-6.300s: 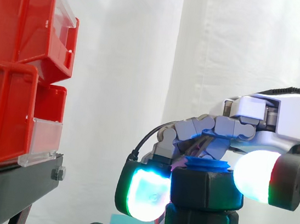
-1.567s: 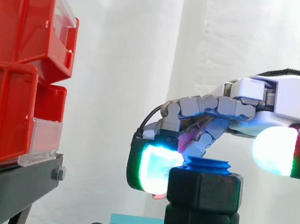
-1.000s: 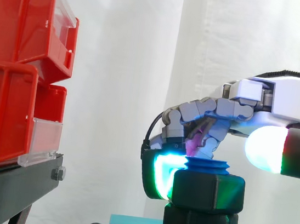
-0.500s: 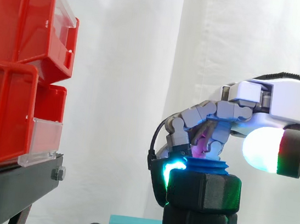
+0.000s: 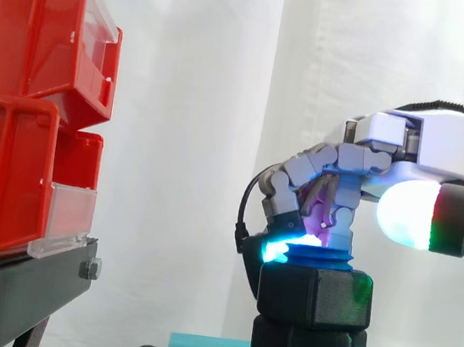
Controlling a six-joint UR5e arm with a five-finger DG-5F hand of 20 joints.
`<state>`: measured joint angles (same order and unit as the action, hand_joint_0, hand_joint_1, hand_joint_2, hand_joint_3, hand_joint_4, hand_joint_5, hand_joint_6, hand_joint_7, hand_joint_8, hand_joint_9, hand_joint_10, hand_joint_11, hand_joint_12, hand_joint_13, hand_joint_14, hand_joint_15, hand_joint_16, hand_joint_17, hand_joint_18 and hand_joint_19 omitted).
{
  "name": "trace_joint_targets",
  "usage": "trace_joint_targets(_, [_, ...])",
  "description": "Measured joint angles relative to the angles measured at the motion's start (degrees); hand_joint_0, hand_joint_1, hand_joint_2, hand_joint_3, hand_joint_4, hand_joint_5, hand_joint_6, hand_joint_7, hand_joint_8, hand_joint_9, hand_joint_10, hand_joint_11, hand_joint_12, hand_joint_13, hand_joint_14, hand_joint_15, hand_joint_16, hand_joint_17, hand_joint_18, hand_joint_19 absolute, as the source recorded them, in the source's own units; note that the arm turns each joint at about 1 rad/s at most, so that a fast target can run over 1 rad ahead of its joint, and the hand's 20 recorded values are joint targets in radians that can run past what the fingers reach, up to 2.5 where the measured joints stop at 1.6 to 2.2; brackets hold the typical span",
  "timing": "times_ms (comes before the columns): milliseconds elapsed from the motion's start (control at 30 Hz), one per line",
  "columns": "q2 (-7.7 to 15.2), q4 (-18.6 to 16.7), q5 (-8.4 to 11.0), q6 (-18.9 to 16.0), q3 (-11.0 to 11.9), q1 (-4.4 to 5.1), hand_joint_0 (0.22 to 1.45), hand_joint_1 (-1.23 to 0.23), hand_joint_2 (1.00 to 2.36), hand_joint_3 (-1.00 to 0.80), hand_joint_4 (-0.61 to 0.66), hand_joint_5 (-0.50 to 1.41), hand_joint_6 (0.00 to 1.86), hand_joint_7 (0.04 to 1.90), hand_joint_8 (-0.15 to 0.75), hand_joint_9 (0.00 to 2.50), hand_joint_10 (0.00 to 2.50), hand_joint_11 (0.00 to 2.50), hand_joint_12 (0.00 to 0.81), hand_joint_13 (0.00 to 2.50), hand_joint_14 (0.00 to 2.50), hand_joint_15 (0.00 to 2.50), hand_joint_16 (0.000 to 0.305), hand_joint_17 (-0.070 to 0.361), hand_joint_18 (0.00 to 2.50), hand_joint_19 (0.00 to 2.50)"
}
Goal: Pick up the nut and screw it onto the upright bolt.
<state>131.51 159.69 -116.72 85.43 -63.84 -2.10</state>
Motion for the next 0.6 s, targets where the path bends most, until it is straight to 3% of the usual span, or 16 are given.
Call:
trace_joint_targets(167, [-0.1, 0.0, -0.68, 0.0, 0.5, -0.33, 0.45, -0.22, 1.0, -0.5, 0.19, 0.01, 0.51, 1.19, 0.222, 1.24, 0.0, 0.0, 0.161, 1.01, 0.0, 0.0, 0.025, 0.056, 0.79, 0.25])
trace_joint_targets(300, [-0.1, 0.4, -1.35, 0.0, 1.5, -0.81, 0.45, -0.21, 1.0, -0.5, 0.23, -0.01, 0.5, 1.07, 0.213, 1.21, 0.0, 0.0, 0.162, 0.98, 0.0, 0.0, 0.026, 0.058, 0.77, 0.26])
trace_joint_targets(600, [0.0, 2.0, -3.78, 1.9, 2.1, -2.42, 0.45, -0.21, 1.0, -0.5, 0.16, -0.06, 0.5, 0.78, 0.191, 1.06, 0.0, 0.0, 0.176, 0.87, 0.0, 0.0, 0.029, 0.064, 0.65, 0.22])
